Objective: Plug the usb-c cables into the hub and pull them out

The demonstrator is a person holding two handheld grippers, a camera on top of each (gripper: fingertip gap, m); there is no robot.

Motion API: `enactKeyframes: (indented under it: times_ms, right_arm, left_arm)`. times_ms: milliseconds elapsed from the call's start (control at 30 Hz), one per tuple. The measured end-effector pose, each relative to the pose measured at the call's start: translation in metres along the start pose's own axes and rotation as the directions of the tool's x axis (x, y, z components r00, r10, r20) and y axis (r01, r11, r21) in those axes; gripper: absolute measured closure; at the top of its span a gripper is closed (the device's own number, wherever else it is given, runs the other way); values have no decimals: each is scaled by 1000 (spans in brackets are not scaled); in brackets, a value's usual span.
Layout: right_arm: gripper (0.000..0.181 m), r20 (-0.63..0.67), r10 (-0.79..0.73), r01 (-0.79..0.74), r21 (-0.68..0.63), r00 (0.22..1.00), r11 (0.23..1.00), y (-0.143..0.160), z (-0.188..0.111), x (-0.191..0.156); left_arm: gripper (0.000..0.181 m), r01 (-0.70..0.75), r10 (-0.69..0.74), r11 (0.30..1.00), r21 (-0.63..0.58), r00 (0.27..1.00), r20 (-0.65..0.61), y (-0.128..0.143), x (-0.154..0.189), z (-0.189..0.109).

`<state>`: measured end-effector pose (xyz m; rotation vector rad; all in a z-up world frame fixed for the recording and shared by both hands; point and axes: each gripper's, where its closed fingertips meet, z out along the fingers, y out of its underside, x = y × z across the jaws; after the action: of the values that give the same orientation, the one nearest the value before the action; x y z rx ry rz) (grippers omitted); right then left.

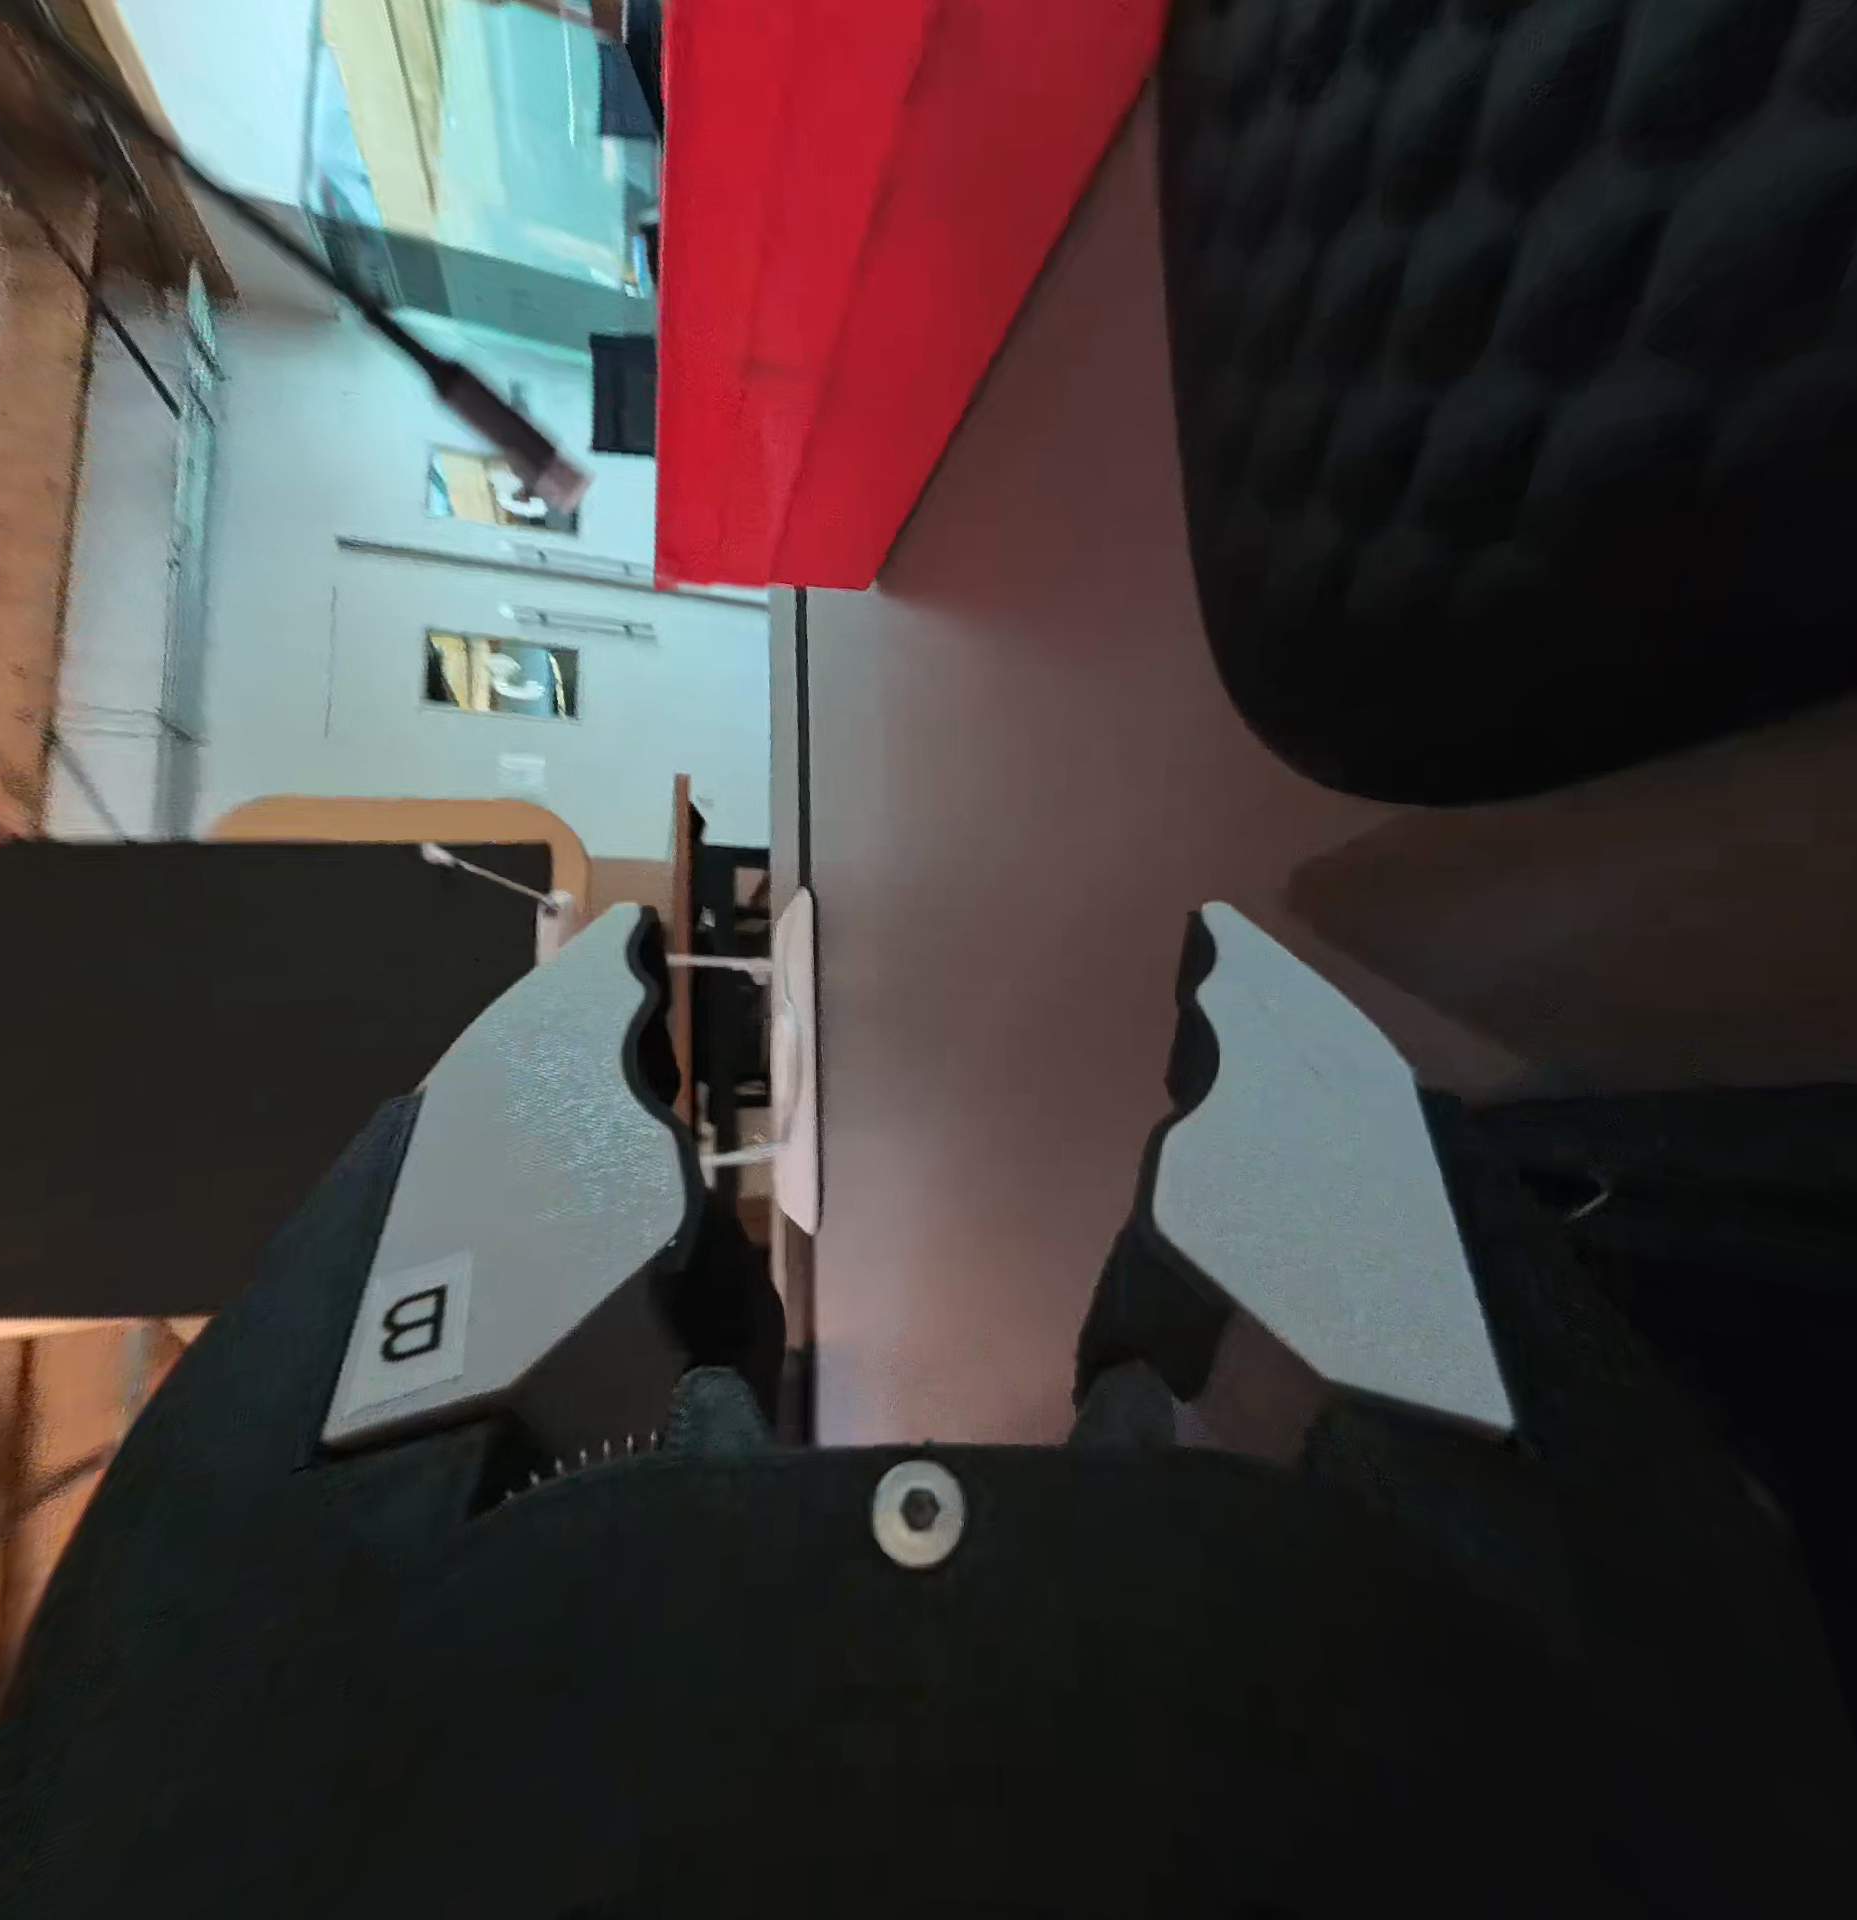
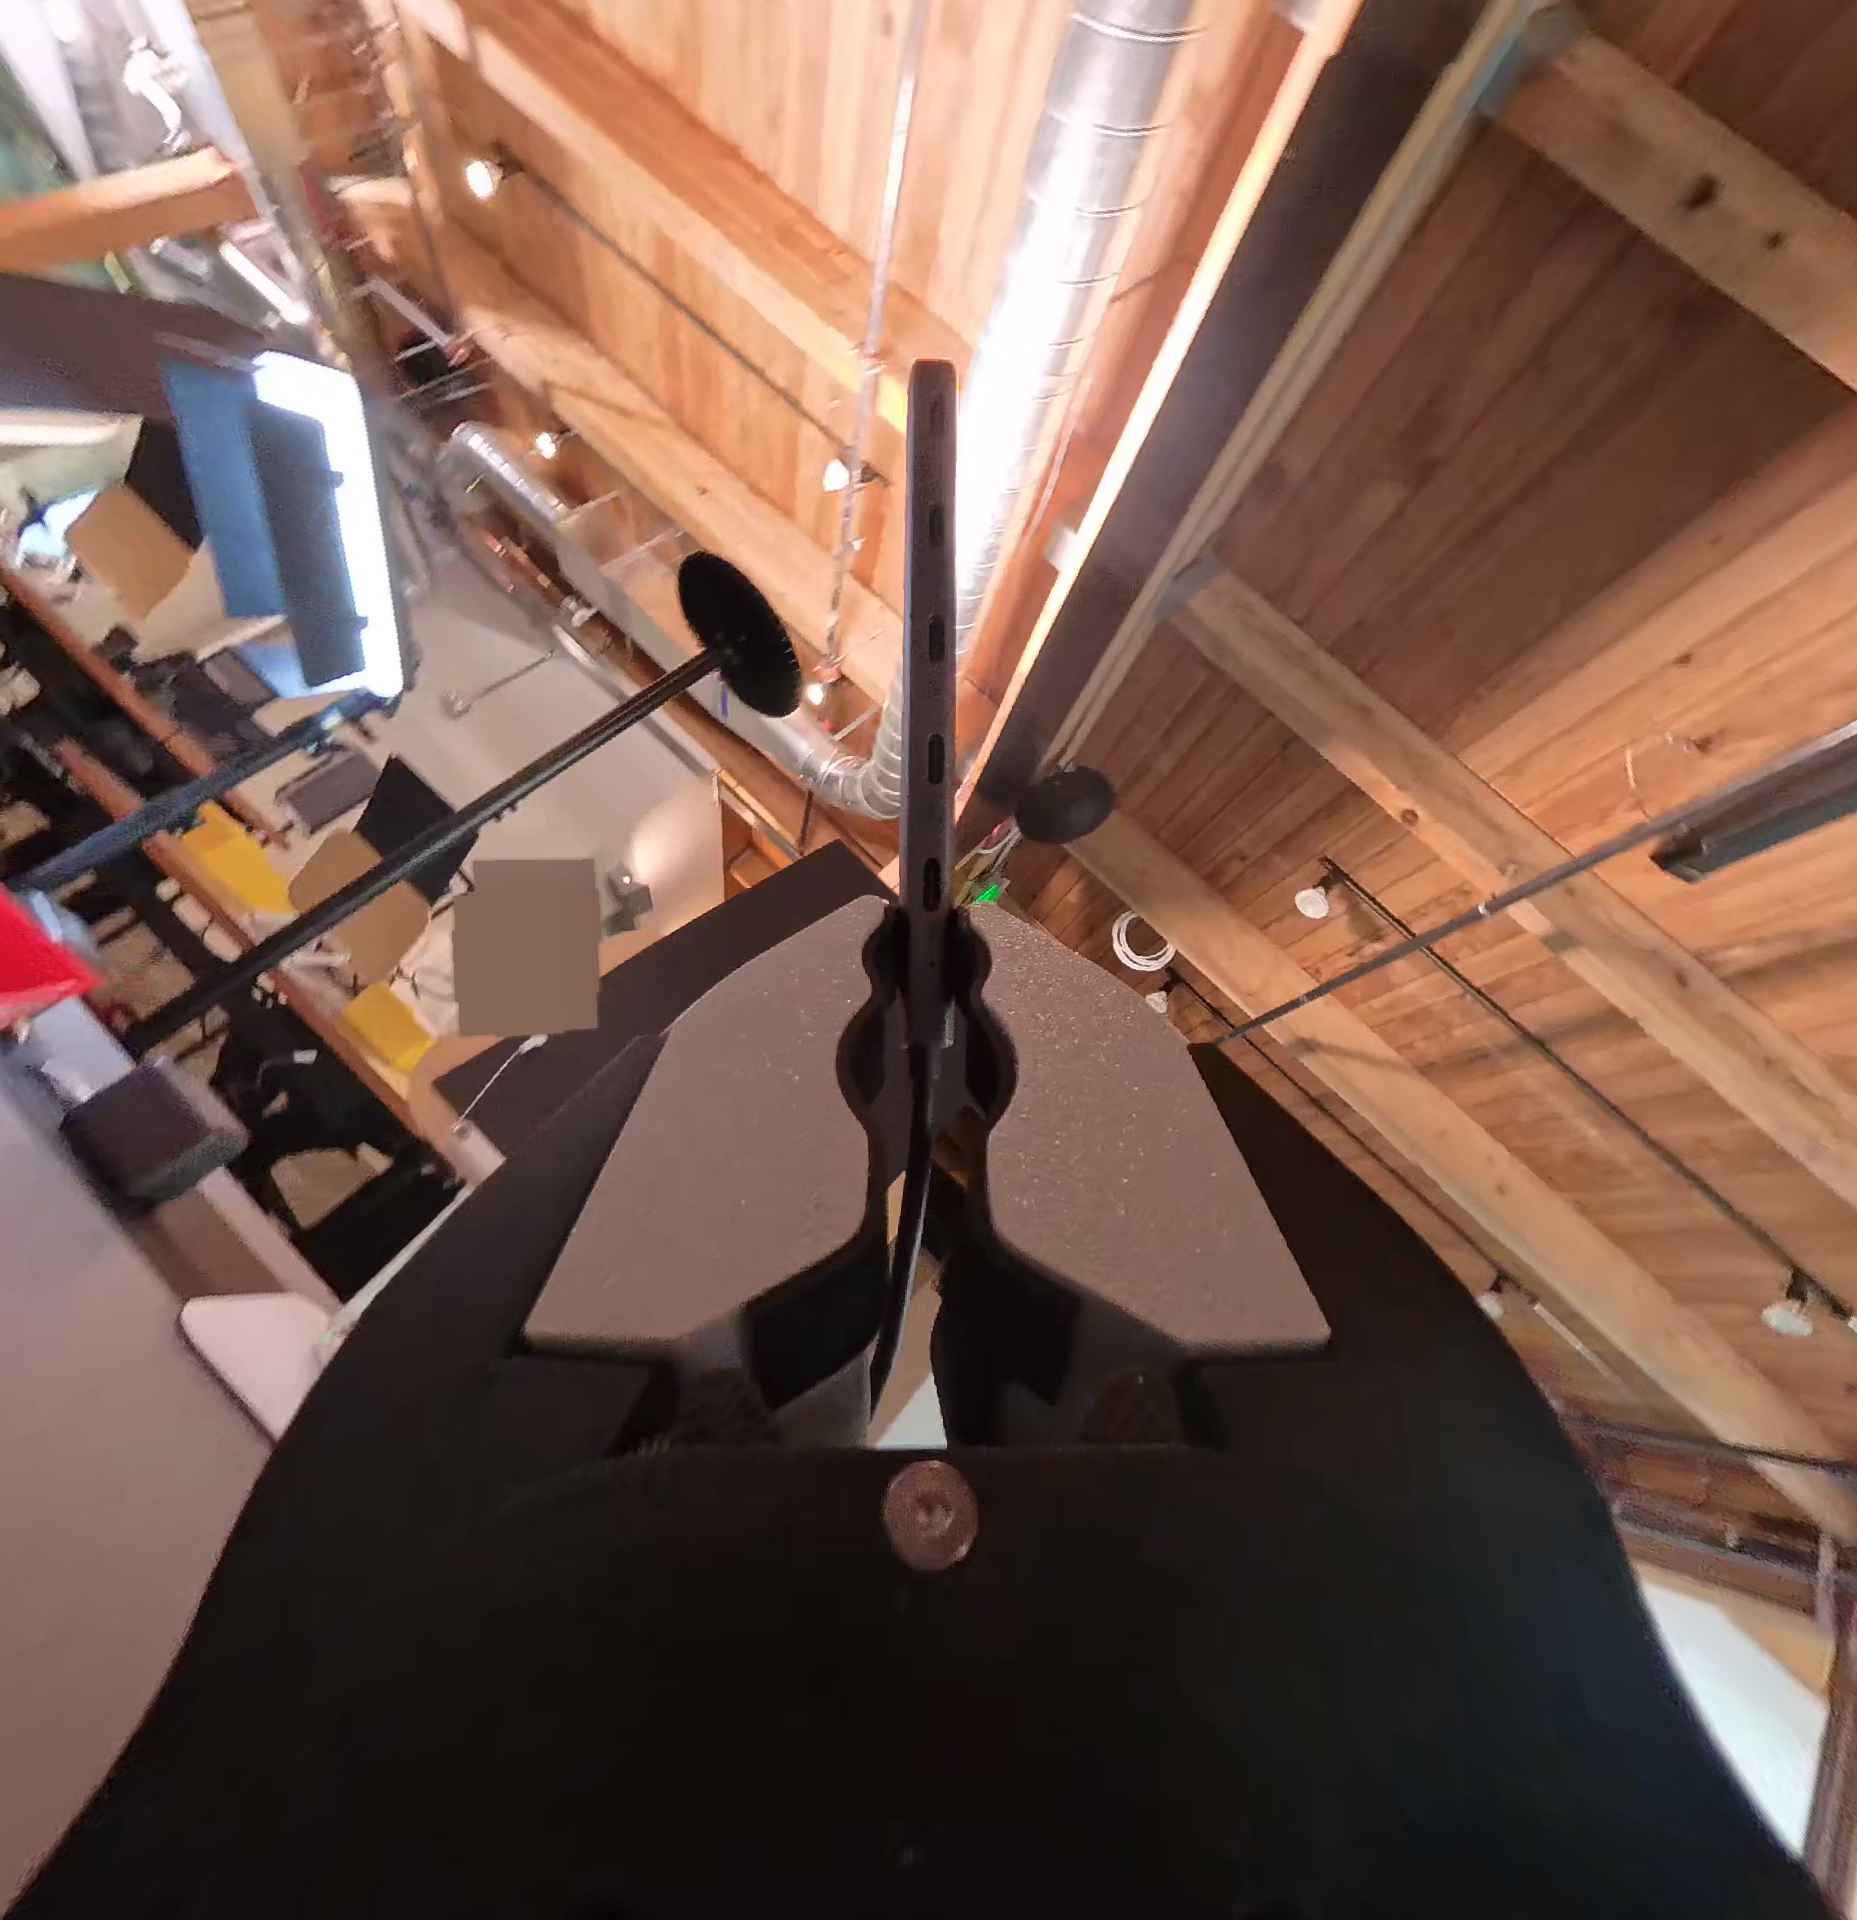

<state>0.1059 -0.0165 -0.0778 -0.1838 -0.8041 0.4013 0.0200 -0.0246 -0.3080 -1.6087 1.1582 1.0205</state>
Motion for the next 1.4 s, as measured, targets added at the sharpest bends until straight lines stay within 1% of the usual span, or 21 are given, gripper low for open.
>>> enactKeyframes:
  times_ms: [33, 100, 200, 300, 367, 433, 500, 567, 633, 733, 800, 900, 933, 1000, 1033, 1067, 1133, 1167, 1267, 1333, 1400]
  right_arm:
    - [172, -20, 34, -34, 5, 999, 999, 5, 4, 15]
    - [172, -64, 82, -81, 6, 995, 997, 20, 11, 45]
    - [173, -122, 116, -119, -21, 986, 993, 53, 21, 84]
    - [173, -130, 137, -149, -90, 982, 985, 99, 24, 104]
    - [173, -114, 151, -166, -134, 982, 977, 136, 21, 105]
    - [173, -106, 141, -158, -171, 984, 973, 167, 14, 101]
    - [173, -66, 114, -127, -257, 991, 958, 197, 8, 89]
    - [173, -24, 145, -145, -352, 989, 925, 227, -2, 76]
    - [173, -18, 182, -170, -448, 983, 878, 255, -16, 68]
    - [172, -29, 192, -175, -566, 981, 806, 284, -40, 60]
    - [171, 32, 177, -116, -640, 984, 759, 298, -54, 49]
    - [170, 208, 149, 45, -711, 967, 701, 312, -70, 30]
    - [170, 281, 171, 93, -726, 945, 681, 316, -75, 22]
    - [169, 415, 287, 152, -756, 863, 636, 320, -89, 1]
    - [169, 458, 343, 173, -770, 820, 614, 321, -95, -7]
    - [169, 479, 372, 195, -783, 795, 591, 324, -99, -11]
    - [169, 487, 352, 241, -796, 800, 555, 334, -101, -7]
    - [168, 489, 337, 254, -796, 805, 550, 338, -99, -6]
    - [162, 469, 308, 242, -793, 828, 559, 341, -91, -3]
    - [155, 423, 324, 162, -783, 846, 600, 333, -79, -2]
    - [146, 356, 372, 53, -780, 857, 624, 324, -70, 1]
  left_arm:
    - [93, -25, 25, 999, 21, 1000, 7, -5, 1, 0]
    - [103, 0, 1, 999, 32, 1000, -21, -5, 6, 1]
    - [109, 167, -164, 985, 39, 984, -72, 3, 8, 2]
    - [121, 375, -368, 927, 15, 916, -158, 12, 16, 4]
    - [123, 479, -472, 878, -12, 861, -187, 17, 19, 5]
    - [123, 473, -465, 881, -6, 864, -192, 16, 19, 4]
    - [128, 443, -434, 897, 1, 879, -196, 14, 21, 4]
    - [131, 445, -436, 895, -1, 876, -209, 14, 22, 4]
    - [133, 460, -449, 888, -3, 866, -220, 14, 24, 4]
    - [138, 451, -439, 892, -1, 868, -231, 12, 26, 4]
    - [141, 450, -437, 893, 1, 868, -238, 12, 27, 4]
    - [141, 452, -439, 892, 1, 866, -240, 11, 27, 4]
    - [141, 452, -438, 892, 1, 866, -241, 11, 27, 4]
    - [142, 452, -439, 892, 0, 865, -244, 11, 28, 4]
    - [143, 452, -438, 892, 0, 864, -247, 11, 28, 4]
    - [143, 452, -437, 892, 0, 864, -249, 11, 28, 4]
    - [144, 451, -437, 892, 1, 864, -250, 11, 28, 4]
    - [144, 451, -436, 892, 2, 864, -252, 10, 28, 4]
    - [145, 452, -436, 892, 3, 863, -255, 10, 29, 4]
    - [146, 452, -436, 892, 3, 862, -257, 10, 29, 4]
    - [146, 453, -437, 891, 4, 861, -259, 10, 29, 4]
